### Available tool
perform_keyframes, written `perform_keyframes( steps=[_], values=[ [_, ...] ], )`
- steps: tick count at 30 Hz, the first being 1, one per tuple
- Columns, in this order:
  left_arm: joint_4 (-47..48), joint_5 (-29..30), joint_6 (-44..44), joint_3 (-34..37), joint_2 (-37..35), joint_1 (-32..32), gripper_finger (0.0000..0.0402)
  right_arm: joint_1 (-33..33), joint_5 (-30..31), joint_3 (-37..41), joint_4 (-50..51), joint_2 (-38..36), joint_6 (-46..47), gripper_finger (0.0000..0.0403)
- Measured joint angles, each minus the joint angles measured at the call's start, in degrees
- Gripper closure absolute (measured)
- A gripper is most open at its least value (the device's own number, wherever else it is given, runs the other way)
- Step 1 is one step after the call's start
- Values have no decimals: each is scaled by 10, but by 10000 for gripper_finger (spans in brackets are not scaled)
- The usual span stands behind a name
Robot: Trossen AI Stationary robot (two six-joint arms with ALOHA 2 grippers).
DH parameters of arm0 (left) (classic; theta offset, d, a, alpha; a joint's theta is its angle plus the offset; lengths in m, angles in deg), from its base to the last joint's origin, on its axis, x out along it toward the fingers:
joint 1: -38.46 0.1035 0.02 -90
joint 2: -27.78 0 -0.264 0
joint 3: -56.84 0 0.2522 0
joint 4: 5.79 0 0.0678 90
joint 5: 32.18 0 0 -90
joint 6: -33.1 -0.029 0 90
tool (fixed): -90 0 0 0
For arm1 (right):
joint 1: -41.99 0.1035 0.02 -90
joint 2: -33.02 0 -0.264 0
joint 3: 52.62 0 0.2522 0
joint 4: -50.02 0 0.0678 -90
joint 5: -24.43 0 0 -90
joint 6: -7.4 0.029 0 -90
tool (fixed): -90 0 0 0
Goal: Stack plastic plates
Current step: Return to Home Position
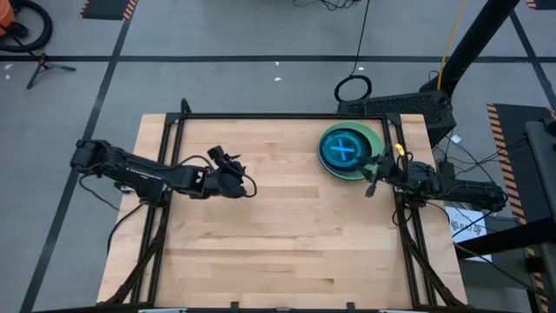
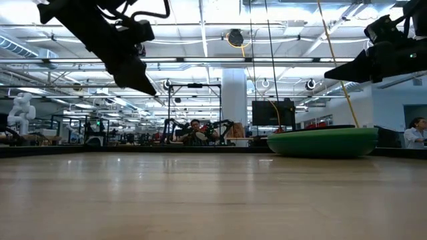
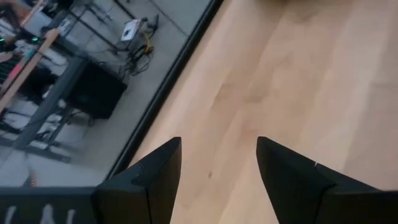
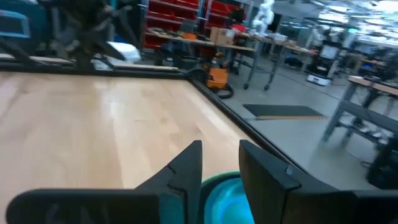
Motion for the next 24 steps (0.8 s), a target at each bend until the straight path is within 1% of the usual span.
perform_keyframes(
  steps=[2, 3, 7, 9, 13, 15, 20, 24],
  values=[
    [-12, -17, -12, 5, -10, 0, 188, 0, 6, 0, 0, 0, 0, 305],
    [-33, -28, -23, 14, -16, 0, 188, 0, 6, 0, 0, 0, -1, 305],
    [-154, -90, -64, 82, -54, 2, 188, 0, 6, 0, 1, 0, 0, 305],
    [-216, -117, -76, 115, -77, 6, 188, 0, 16, 0, 3, 0, 0, 305],
    [-310, -180, -95, 177, -133, 27, 188, 0, 20, 0, 6, 0, -1, 305],
    [-331, -206, -94, 206, -160, 42, 188, 0, 22, 0, 6, 0, -4, 305],
    [-357, -289, -91, 247, -202, 82, 188, 0, 82, -1, 19, 0, 5, 305],
    [-372, -373, -116, 264, -216, 124, 188, 0, 80, -3, 37, 0, 21, 305]
  ],
)
